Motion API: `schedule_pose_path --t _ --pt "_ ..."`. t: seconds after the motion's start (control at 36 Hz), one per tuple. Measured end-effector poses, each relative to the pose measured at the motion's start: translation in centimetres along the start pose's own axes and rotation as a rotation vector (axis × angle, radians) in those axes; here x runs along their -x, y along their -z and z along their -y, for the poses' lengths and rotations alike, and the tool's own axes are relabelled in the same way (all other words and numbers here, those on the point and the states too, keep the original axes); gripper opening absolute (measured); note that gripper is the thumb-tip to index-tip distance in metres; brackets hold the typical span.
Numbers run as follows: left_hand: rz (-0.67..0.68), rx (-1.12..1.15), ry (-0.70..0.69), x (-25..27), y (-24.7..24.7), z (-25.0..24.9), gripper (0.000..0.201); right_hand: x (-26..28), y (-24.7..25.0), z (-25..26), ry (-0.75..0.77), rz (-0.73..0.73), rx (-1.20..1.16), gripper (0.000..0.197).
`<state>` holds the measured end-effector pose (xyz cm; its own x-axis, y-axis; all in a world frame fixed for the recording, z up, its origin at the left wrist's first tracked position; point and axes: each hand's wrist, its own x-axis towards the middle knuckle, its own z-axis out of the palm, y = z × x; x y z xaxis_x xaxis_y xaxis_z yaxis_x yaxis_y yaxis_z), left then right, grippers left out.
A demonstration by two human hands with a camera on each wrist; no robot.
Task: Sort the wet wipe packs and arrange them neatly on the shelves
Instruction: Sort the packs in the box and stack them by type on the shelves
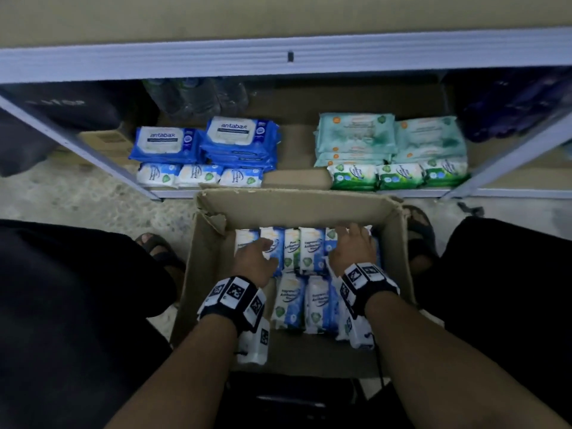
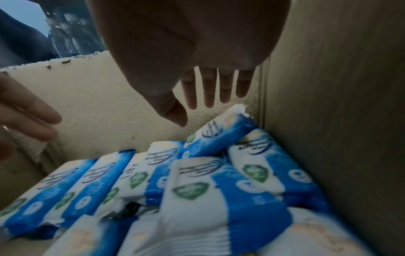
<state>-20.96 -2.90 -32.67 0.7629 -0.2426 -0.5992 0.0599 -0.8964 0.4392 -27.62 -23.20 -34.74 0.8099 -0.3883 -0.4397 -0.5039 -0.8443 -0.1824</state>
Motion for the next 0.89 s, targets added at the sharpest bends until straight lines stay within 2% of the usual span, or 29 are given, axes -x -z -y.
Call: schedule_pose_path --t 0.08,0.19,0.42,0.64,0.69,0.81,0.89 --pt "0.127 -0.02 0.026 -0.8 -1.9 -0.8 0.048 -0.3 0.2 -1.6 -0.014 0.055 0.035 0.061" --pt "0.206 -0.006 0.037 -1.8 -4.0 -2.1 0.051 -0.1 -0.2 -3.4 -0.033 0.155 0.06 0.059" --pt "0.178 0.168 0.188 -3.7 -7.3 -3.2 0.057 0.0 -1.3 -3.7 -0.063 0.098 0.171 0.043" --pt "0.099 0.316 0.318 -6.2 -8.5 -3.3 0.057 -0.6 -1.7 -3.5 -0.093 0.054 0.109 0.038" --pt "0.083 0.345 0.31 -6.5 -8.8 -3.8 0.053 -0.8 -1.6 -3.5 -0.111 0.053 0.079 0.037" --pt "0.164 0.269 0.22 -6.9 -9.1 -4.5 0.026 -0.9 -1.2 -3.4 -0.11 0.083 0.09 0.043" --pt "0.162 0.221 0.214 -6.8 -9.2 -4.9 0.031 -0.9 -0.8 -3.5 -0.092 0.119 0.099 0.052"
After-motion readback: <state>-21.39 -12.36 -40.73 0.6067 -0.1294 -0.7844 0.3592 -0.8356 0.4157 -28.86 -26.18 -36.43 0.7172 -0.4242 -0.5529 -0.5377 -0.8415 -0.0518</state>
